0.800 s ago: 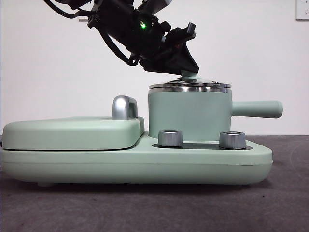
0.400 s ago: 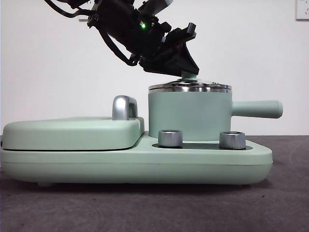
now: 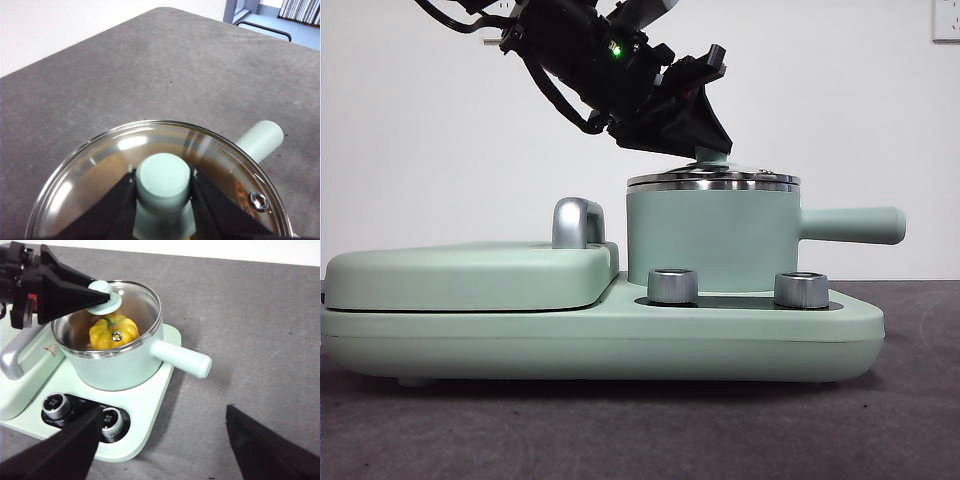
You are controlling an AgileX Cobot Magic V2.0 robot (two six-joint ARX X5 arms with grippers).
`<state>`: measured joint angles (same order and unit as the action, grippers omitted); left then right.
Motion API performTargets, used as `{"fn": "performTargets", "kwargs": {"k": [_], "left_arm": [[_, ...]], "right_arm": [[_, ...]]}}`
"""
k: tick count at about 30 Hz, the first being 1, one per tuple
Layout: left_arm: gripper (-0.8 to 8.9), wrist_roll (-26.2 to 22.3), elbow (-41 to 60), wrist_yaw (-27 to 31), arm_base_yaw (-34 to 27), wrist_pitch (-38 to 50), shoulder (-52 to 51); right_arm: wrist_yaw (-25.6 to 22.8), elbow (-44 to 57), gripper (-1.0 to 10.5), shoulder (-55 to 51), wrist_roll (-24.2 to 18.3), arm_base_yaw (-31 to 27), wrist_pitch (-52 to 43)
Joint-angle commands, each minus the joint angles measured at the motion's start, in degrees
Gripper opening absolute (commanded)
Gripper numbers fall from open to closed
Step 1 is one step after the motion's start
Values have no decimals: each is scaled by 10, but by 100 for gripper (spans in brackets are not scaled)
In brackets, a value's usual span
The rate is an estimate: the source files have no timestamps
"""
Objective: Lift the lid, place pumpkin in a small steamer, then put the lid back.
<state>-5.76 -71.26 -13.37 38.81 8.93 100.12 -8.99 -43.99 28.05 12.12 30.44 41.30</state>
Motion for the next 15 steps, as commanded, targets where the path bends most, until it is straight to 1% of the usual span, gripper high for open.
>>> {"fn": "performTargets", "kwargs": {"k": [1, 3, 7, 9, 15], "left_arm": [[181, 5, -15, 1, 5, 4, -2], [229, 5, -15, 1, 5, 4, -2], [238, 6, -15, 1, 5, 4, -3], [280, 12, -15, 1, 5, 3, -6], [286, 51, -15, 0, -5, -44, -39]], "right_arm": [[-1, -2, 377, 3, 5, 5, -5], [-1, -2, 377, 3, 5, 5, -5], [-1, -2, 377, 3, 5, 5, -5], [-1, -2, 377, 3, 5, 5, -5], [0, -2, 377, 3, 5, 5, -6]]}}
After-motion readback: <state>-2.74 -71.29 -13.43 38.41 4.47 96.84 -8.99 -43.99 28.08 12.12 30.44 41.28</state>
